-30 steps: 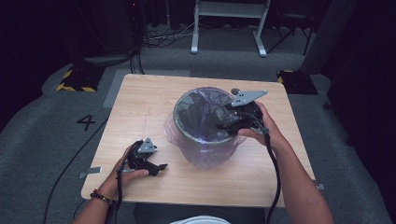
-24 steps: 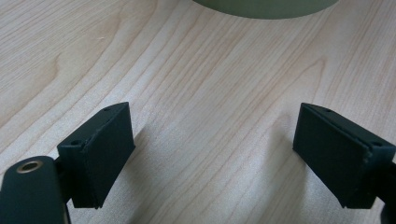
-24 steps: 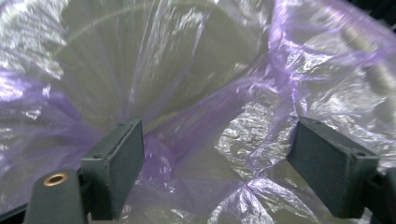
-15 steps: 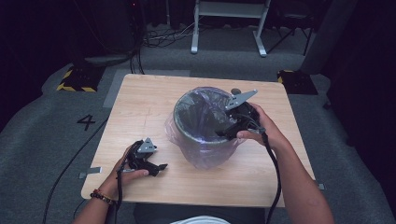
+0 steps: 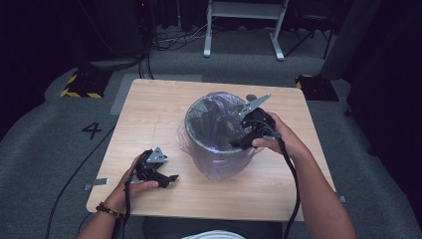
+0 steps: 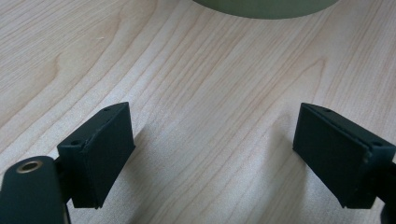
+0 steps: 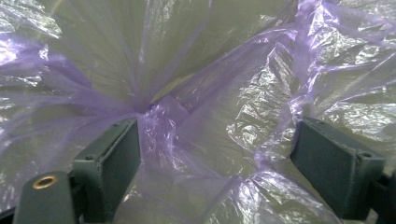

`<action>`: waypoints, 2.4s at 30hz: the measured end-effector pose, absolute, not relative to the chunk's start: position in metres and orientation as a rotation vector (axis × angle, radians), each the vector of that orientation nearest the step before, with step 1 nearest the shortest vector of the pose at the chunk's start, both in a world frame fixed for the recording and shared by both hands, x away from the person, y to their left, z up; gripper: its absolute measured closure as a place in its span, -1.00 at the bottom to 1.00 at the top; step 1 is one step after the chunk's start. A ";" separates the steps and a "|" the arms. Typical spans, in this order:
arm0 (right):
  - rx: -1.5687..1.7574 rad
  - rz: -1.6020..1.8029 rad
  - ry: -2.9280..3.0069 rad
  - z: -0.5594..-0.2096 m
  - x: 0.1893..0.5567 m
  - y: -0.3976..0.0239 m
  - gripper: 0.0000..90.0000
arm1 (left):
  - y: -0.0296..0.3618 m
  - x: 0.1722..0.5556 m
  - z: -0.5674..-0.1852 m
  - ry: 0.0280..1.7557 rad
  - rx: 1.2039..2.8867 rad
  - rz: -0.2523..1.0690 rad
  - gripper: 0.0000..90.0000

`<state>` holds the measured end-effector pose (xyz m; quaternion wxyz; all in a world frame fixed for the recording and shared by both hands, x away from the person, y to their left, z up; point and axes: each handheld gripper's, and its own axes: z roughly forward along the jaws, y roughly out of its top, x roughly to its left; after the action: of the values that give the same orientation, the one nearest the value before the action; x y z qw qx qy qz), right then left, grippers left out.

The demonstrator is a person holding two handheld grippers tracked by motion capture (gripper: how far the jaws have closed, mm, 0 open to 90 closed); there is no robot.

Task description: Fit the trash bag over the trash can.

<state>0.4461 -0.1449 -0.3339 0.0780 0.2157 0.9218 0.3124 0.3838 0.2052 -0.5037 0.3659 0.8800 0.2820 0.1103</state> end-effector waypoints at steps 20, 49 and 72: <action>0.590 1.001 2.713 -0.331 0.442 -0.144 -0.60 | 0.205 0.384 -0.504 0.723 2.262 0.284 -0.73; 0.517 1.166 2.619 -0.311 0.419 -0.165 -0.55 | 0.205 0.384 -0.504 0.723 2.263 0.284 -0.73; 0.504 1.161 2.536 -0.301 0.399 -0.195 -0.52 | 0.205 0.384 -0.504 0.725 2.262 0.283 -0.73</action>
<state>0.3987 -0.1946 -0.3009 0.1530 0.1756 0.8842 0.4049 0.3837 0.2052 -0.5037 0.3657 0.8800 0.2822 0.1103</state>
